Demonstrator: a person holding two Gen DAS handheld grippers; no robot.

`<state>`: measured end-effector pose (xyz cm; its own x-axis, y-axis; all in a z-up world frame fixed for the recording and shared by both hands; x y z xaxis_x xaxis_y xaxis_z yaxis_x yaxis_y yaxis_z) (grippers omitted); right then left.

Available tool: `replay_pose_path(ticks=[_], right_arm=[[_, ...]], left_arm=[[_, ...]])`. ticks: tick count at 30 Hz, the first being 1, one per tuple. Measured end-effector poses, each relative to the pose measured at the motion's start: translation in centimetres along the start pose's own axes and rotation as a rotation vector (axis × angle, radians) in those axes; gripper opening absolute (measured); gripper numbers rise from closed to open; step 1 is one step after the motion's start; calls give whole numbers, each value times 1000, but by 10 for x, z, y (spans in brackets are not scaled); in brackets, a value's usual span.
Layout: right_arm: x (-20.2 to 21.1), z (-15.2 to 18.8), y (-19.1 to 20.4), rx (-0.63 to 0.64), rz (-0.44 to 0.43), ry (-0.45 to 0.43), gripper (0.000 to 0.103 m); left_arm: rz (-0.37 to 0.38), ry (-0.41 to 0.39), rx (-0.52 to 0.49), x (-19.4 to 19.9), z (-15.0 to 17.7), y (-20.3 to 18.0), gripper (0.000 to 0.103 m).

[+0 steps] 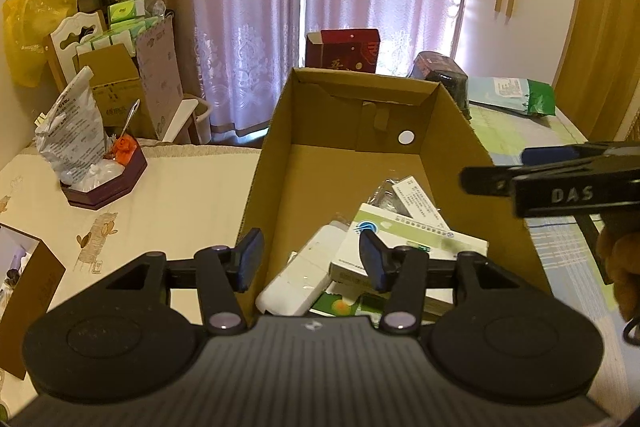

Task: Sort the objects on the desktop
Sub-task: 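Open the left tool to drop the white device while the right tool releases the Mecobalamin box, then move both open tools back over the black remote and clear cup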

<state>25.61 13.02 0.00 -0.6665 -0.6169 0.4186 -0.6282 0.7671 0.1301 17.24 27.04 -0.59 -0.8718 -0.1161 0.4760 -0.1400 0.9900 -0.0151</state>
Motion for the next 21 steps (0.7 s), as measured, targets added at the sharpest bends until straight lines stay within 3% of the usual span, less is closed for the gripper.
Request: replay_pose_path(ticks=[7,21], right_arm=[[38,0,-31,-15,53,-27,94],[136,65,-139,-107,262,32,94]], left_arm=[[16,-2,-19,10,-2,-15,49],[125,-41,-79,24,-24,-95,52]])
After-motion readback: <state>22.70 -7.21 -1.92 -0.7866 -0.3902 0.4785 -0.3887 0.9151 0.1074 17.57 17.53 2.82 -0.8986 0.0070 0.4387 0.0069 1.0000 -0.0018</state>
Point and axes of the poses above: each gripper's, at about its wrist camera, not at the fingertips, and x roughly against the way its jaws point, y to its left, z to its underside, the point moved 8 cm from there along -x, roughly the way its jaws point, and after that the axes turned 12 degrees about -y, right-handed, at the moved point
